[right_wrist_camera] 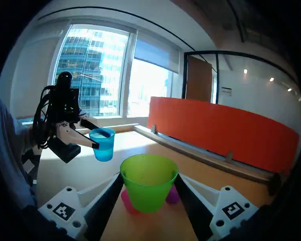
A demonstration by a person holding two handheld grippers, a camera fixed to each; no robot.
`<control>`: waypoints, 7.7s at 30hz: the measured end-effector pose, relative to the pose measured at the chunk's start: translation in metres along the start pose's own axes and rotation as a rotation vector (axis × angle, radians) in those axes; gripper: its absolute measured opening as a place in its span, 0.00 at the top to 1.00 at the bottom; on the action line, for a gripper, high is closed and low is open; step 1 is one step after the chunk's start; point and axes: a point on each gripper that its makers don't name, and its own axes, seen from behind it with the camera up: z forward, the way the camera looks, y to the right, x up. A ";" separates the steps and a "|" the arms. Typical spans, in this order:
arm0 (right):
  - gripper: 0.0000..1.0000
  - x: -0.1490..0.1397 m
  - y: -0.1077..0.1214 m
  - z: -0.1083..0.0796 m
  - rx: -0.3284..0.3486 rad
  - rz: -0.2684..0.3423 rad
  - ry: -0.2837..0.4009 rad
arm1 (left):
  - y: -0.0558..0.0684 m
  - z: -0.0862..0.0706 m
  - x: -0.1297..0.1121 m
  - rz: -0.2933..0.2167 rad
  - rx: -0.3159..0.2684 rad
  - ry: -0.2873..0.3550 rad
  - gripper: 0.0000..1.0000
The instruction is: Pour water
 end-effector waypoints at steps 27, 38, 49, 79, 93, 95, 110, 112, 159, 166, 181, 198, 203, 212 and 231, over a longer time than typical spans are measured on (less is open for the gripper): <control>0.09 0.018 -0.004 0.007 0.022 0.002 0.049 | 0.011 -0.002 0.052 0.009 -0.002 0.139 0.14; 0.09 0.026 -0.014 0.014 0.050 -0.003 0.061 | 0.014 -0.011 0.078 0.071 0.013 0.194 0.14; 0.09 0.031 -0.030 0.023 0.088 -0.003 0.075 | 0.013 -0.019 0.099 0.185 0.058 0.222 0.14; 0.09 0.027 -0.072 0.044 0.185 0.006 0.084 | 0.020 -0.023 0.149 0.551 0.168 0.251 0.14; 0.09 0.028 -0.093 0.053 0.230 0.004 0.087 | 0.027 -0.021 0.159 0.713 0.204 0.232 0.14; 0.09 0.028 -0.095 0.053 0.235 0.004 0.089 | 0.028 -0.021 0.160 0.736 0.209 0.231 0.14; 0.09 0.021 -0.100 0.057 0.251 0.007 0.083 | 0.032 -0.015 0.162 0.857 0.233 0.213 0.14; 0.09 0.021 -0.100 0.057 0.252 0.007 0.082 | 0.032 -0.014 0.163 0.869 0.235 0.213 0.14; 0.09 0.023 -0.097 0.056 0.257 -0.003 0.086 | 0.032 -0.009 0.179 1.118 0.292 0.202 0.14; 0.10 0.024 -0.095 0.056 0.254 -0.004 0.087 | 0.033 -0.010 0.180 1.156 0.298 0.199 0.14; 0.10 0.025 -0.094 0.056 0.249 -0.008 0.090 | 0.034 -0.012 0.182 1.222 0.316 0.193 0.14; 0.10 0.025 -0.090 0.057 0.237 -0.005 0.097 | 0.043 -0.012 0.187 1.332 0.313 0.189 0.14; 0.10 0.025 -0.088 0.057 0.234 -0.007 0.099 | 0.045 -0.011 0.189 1.365 0.313 0.187 0.14; 0.10 0.026 -0.087 0.055 0.229 -0.006 0.104 | 0.048 -0.010 0.193 1.432 0.319 0.181 0.14; 0.10 0.028 -0.084 0.054 0.223 -0.006 0.109 | 0.056 -0.010 0.200 1.581 0.343 0.172 0.14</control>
